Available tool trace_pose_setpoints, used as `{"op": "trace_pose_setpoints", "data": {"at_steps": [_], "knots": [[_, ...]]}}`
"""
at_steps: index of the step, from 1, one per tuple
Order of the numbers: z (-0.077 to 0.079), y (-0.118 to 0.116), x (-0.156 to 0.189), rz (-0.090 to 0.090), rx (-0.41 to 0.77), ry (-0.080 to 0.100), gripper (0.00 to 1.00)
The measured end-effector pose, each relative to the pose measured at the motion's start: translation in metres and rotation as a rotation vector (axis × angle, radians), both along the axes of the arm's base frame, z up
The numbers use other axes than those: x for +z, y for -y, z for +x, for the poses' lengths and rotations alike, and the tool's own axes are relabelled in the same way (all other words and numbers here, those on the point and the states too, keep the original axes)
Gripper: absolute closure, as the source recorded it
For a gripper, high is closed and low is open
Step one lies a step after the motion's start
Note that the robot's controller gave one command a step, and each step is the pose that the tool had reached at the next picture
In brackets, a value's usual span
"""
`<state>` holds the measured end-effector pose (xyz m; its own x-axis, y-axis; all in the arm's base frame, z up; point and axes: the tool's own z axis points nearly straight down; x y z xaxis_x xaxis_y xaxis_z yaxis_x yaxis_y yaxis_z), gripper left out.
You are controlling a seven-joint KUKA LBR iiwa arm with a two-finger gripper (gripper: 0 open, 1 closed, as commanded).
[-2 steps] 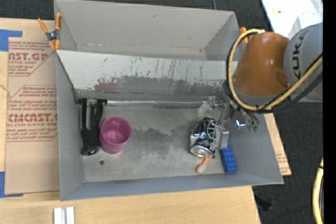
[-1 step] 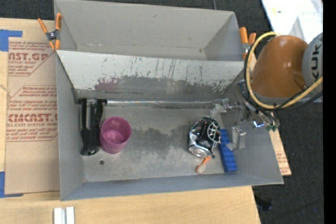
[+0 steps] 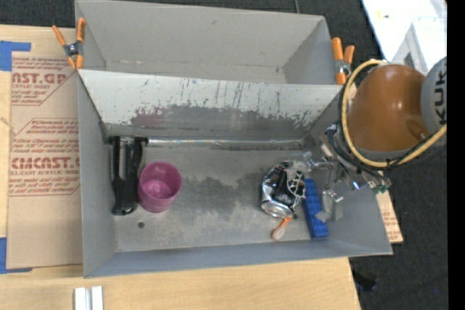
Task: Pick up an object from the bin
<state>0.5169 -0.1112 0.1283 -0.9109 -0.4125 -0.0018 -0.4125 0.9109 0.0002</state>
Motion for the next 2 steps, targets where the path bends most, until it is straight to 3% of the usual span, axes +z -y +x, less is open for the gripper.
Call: {"op": "trace_pose_setpoints", "data": {"at_steps": [1,2], "knots": [[-0.005,0.018,-0.034,-0.003,0.255,0.006,0.00],[-0.015,0.013,-0.057,0.000,0.461,0.010,1.00]]}}
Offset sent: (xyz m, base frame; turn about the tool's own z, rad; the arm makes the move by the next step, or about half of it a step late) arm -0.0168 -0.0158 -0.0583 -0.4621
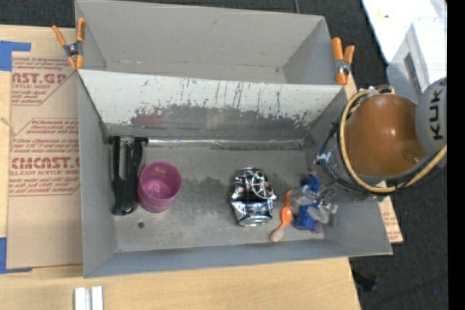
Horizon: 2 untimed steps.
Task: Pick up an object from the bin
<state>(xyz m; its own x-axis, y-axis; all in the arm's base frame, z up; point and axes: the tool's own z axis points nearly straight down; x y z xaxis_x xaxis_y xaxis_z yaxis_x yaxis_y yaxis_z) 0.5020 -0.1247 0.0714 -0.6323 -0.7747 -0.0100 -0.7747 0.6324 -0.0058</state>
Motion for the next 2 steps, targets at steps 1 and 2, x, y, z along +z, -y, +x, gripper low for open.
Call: {"op": "trace_pose_setpoints", "data": {"at_steps": [1,2], "knots": [[0.000,0.000,0.000,0.000,0.000,0.000,1.00],[-0.001,-0.001,0.018,0.001,-0.001,-0.004,1.00]]}}
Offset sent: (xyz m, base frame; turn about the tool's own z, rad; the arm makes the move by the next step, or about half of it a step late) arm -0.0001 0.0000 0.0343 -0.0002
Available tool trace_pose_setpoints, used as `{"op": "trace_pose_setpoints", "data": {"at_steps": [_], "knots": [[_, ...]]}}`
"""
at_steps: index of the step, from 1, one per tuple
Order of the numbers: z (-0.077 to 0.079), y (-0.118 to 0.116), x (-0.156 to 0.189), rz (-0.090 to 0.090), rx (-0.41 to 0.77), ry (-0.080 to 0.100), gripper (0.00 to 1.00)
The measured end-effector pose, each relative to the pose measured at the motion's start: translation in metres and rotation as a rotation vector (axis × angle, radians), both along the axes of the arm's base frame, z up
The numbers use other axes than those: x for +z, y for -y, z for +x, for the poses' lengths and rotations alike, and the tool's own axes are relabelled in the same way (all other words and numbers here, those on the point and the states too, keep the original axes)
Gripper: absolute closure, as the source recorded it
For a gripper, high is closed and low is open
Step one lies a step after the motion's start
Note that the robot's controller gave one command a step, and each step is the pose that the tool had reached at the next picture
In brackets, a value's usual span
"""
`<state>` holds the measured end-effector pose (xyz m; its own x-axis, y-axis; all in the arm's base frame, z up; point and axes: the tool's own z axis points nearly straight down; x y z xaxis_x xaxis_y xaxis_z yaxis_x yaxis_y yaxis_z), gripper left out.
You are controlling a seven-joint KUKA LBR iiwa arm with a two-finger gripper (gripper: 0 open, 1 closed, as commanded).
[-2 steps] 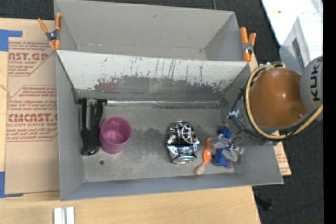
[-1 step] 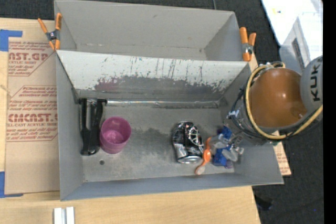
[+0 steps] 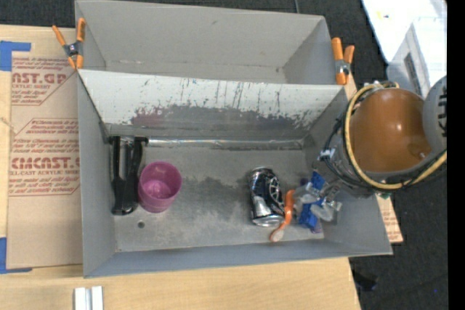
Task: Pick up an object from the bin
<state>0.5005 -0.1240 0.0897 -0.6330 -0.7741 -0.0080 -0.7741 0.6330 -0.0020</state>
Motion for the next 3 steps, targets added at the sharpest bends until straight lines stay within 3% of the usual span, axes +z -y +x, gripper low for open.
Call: {"op": "trace_pose_setpoints", "data": {"at_steps": [1,2,3], "knots": [[0.000,-0.001,0.016,0.001,0.000,0.000,1.00],[-0.001,-0.002,0.057,0.004,0.000,-0.007,1.00],[0.000,-0.001,0.106,0.002,-0.001,0.000,1.00]]}}
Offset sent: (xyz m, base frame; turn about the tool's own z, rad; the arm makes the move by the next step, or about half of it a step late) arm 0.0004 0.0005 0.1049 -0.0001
